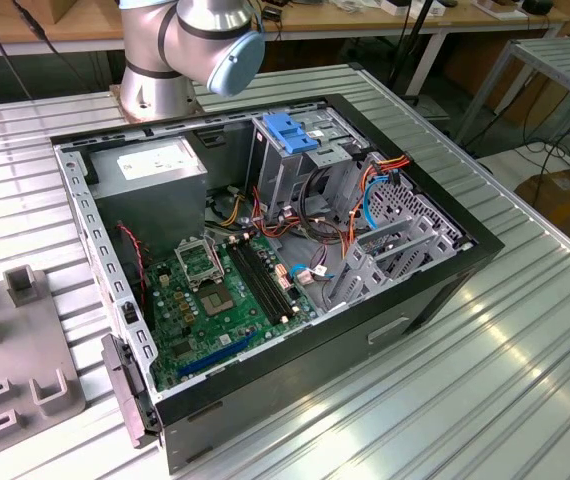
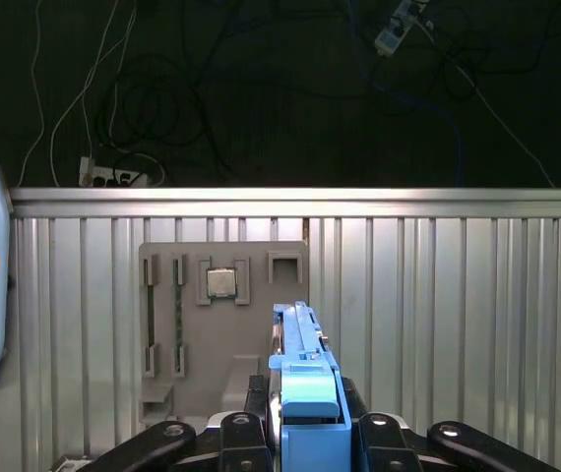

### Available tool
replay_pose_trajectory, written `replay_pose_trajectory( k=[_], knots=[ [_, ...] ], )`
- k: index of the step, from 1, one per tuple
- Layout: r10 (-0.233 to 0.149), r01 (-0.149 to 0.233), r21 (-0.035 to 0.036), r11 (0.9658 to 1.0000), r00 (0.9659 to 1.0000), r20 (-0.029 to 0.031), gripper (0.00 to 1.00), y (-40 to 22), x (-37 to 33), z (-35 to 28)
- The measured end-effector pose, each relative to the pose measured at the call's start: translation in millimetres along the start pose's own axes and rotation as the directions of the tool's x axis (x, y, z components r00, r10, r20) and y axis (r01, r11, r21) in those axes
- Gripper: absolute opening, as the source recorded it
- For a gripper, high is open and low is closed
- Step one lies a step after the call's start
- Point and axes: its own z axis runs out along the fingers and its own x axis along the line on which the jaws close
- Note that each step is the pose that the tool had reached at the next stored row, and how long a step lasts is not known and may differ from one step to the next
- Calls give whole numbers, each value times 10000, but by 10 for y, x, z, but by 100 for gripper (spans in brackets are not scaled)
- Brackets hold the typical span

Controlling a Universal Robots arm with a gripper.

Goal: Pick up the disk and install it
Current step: 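Pick up the disk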

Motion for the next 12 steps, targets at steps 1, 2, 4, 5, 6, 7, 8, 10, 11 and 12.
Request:
replay_pose_trajectory(
  k=[1, 2, 4, 5, 6, 7, 8, 10, 11, 12],
  knots=[
    [0, 0, 0, 10000, 10000, 0, 37, -5, 0, 0],
    [0, 0, -1, 10000, 10000, 0, 37, -13, 0, 0],
    [0, 0, -1, 10000, 10000, 0, 37, -25, 0, 0],
    [-1, 1, 0, 10000, 10000, 0, 37, -30, 0, 0],
    [0, 0, -1, 10000, 10000, 0, 37, -37, 0, 0],
    [0, 0, 0, 10000, 10000, 0, 37, -42, 0, 1],
    [-1, 1, 0, 10000, 10000, 0, 37, -50, 0, 1],
    [-1, 1, 0, 10000, 10000, 0, 37, -63, 0, 1],
    [-1, 1, 0, 10000, 10000, 0, 37, -72, 0, 1],
    [0, 0, 0, 10000, 10000, 0, 37, -82, 0, 2]
  ],
)
